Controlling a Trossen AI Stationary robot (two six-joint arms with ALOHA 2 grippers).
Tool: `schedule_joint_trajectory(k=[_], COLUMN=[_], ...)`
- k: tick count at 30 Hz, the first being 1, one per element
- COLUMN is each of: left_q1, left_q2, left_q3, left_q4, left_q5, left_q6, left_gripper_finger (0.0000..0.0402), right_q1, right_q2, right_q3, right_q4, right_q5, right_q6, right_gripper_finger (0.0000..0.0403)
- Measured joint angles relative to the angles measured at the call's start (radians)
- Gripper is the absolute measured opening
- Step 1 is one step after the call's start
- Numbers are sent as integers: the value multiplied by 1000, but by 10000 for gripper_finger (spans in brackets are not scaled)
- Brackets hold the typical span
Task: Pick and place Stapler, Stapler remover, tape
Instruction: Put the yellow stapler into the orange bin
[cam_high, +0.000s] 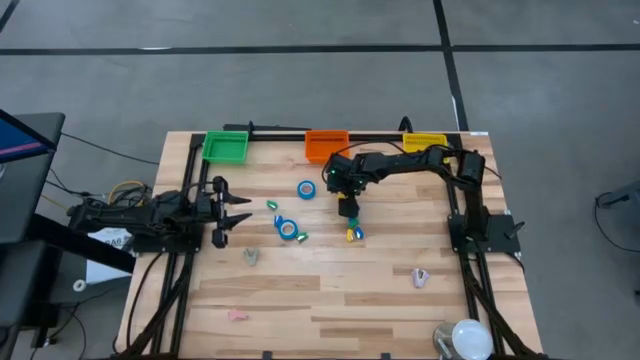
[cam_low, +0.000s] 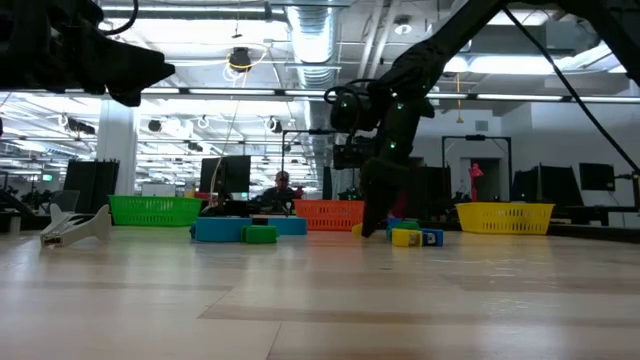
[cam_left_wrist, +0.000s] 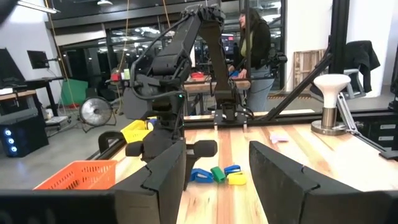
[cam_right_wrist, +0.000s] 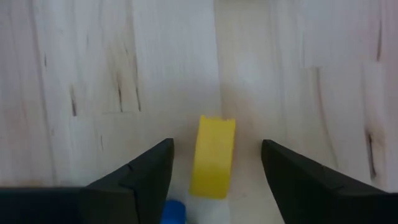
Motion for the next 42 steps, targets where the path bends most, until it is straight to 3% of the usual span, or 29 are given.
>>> schedule_joint_trajectory(k=[23, 42], left_q1=[0, 0], left_q2=[106, 118], left_q3=[0, 0], left_q4=[7, 14], left_q5=[0, 0], left_q6=[0, 0], left_gripper_finger=[168, 168], right_q1=[0, 3], right_q2=[-1, -55], right_q3=[-1, -6], right_q4=[-15, -37], right_q5=[3, 1], right_q6=[3, 3], right_gripper_finger=[72, 67])
